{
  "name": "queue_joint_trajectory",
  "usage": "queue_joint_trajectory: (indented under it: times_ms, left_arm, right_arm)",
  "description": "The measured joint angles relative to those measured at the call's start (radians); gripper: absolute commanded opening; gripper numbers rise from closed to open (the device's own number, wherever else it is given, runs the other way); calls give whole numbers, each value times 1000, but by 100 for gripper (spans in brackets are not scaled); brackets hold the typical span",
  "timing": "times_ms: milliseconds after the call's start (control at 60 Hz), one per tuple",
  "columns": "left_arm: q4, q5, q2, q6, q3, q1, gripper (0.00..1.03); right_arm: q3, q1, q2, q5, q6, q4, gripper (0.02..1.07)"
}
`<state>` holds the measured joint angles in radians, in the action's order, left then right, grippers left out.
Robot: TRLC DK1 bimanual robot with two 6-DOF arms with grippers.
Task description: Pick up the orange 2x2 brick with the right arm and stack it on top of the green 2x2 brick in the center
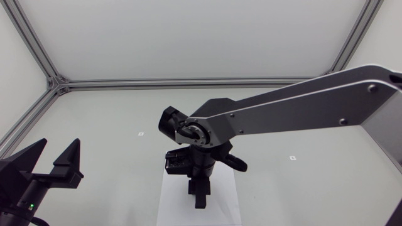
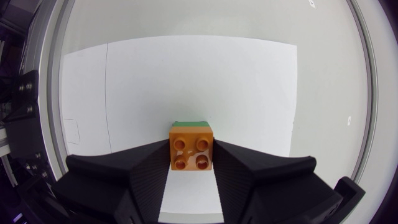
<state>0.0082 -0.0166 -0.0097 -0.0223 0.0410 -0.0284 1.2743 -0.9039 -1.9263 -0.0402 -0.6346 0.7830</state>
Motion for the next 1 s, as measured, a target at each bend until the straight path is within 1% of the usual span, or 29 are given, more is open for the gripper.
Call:
queue_joint_trajectory:
  times_ms: [67,283,367,467,533,600,883,1000]
  left_arm:
    - [0,0,0,0,0,0,99]
    - [0,0,0,0,0,0,99]
    - [0,0,0,0,0,0,99]
    - [0,0,0,0,0,0,99]
    - [0,0,0,0,0,0,99]
    - [0,0,0,0,0,0,99]
    - [0,0,0,0,0,0,99]
    - [0,0,0,0,0,0,99]
  right_arm:
    - [-2,0,0,0,0,-3,63]
    - [-9,0,0,0,0,-5,64]
    - [-9,0,0,0,0,-5,71]
    - [-9,0,0,0,0,-5,73]
    - [-9,0,0,0,0,-5,82]
    - [-9,0,0,2,0,-5,103]
    - [-9,3,5,4,3,3,103]
    - [-9,3,55,11,7,50,103]
